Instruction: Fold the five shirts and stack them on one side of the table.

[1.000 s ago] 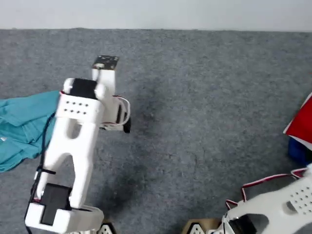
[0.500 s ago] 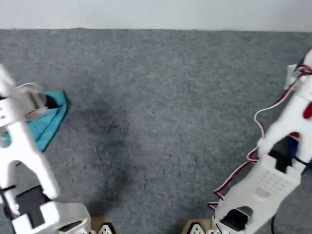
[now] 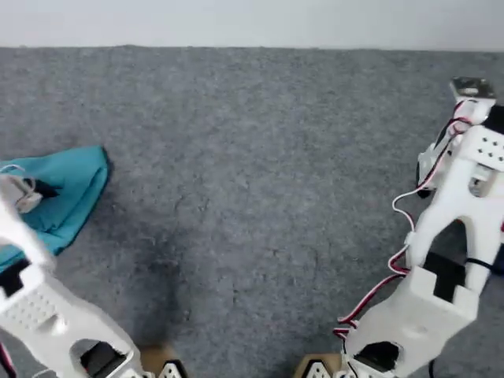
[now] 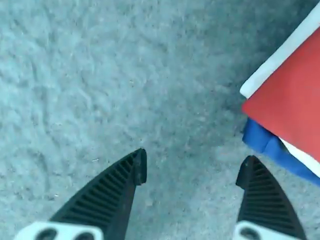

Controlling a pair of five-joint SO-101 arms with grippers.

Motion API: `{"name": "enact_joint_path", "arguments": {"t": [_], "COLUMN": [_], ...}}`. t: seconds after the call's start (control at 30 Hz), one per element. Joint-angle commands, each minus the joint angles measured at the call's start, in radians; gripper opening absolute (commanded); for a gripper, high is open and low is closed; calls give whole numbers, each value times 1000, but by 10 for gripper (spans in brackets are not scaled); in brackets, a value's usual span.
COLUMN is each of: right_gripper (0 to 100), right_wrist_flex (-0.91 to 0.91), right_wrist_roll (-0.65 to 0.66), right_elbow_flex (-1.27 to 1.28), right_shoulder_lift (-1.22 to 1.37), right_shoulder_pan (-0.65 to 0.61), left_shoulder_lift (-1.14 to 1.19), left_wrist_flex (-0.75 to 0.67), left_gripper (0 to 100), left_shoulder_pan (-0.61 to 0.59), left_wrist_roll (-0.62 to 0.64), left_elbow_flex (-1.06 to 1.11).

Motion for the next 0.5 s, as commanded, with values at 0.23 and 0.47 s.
{"name": "enact_joint_path", "arguments": {"t": [0.23, 0.47], "right_gripper": [299, 299], "right_wrist_flex": [41, 39], "right_wrist_roll": [-8, -8], "right_elbow_flex": [157, 210], "right_shoulder_lift": [-137, -151], "right_shoulder_pan": [-7, -7], "left_shoulder_lift": [235, 313], "left_wrist_flex": [-23, 273], "left_gripper": [148, 12], "left_shoulder_pan": [127, 264], "left_wrist_roll": [6, 6], "left_elbow_flex": [-341, -507]}}
